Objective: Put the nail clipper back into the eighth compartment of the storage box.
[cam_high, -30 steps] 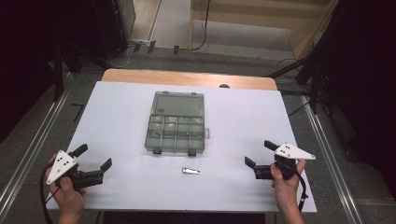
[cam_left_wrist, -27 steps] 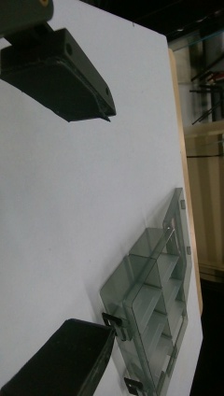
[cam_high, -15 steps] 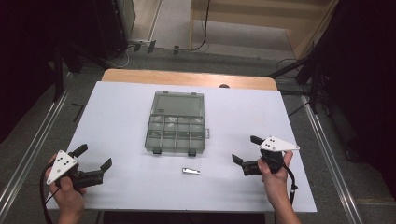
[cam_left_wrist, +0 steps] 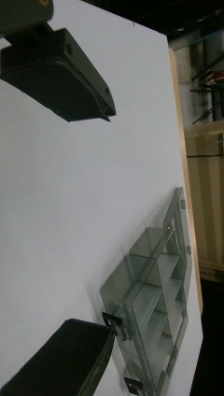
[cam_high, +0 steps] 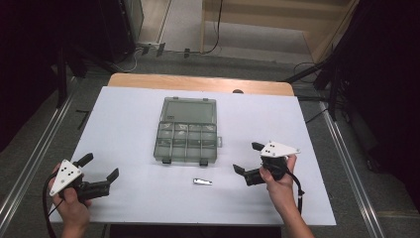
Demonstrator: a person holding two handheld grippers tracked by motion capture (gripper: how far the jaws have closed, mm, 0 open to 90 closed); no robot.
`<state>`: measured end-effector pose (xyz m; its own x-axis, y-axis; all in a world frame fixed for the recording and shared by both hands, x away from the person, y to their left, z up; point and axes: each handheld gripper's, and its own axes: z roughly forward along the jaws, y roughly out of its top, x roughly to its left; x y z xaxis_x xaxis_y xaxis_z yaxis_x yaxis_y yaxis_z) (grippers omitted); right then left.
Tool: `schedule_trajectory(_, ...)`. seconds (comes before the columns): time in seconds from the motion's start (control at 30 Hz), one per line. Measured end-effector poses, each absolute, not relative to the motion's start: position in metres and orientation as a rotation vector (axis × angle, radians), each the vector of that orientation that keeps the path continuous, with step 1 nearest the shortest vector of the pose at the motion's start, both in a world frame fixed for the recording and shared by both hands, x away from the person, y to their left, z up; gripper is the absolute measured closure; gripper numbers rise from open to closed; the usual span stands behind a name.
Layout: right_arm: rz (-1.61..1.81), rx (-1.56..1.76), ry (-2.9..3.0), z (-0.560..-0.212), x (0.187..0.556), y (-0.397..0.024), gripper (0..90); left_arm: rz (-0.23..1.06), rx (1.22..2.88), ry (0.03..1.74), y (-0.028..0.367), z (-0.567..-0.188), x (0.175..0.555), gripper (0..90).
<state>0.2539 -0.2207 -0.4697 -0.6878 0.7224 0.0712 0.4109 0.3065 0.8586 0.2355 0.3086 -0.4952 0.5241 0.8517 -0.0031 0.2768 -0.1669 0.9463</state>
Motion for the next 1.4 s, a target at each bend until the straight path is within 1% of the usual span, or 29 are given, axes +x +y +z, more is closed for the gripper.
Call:
schedule_trajectory(1.1, 1.279, 0.832, 2.451, -0.469, 0.268, -0.171, 0.0, 0.682, 1.719, 0.950, 0.307, -0.495, 0.236, 0.0)
schedule_trajectory(1.27, 1.275, 0.815, 2.469, -0.469, 0.268, -0.166, 1.0, 0.683, 1.718, 0.948, 0.307, -0.495, 0.236, 0.0)
schedule_trajectory(1.4, 1.272, 0.782, 2.496, -0.470, 0.268, -0.162, 4.4, 0.682, 1.717, 0.948, 0.307, -0.495, 0.236, 0.0)
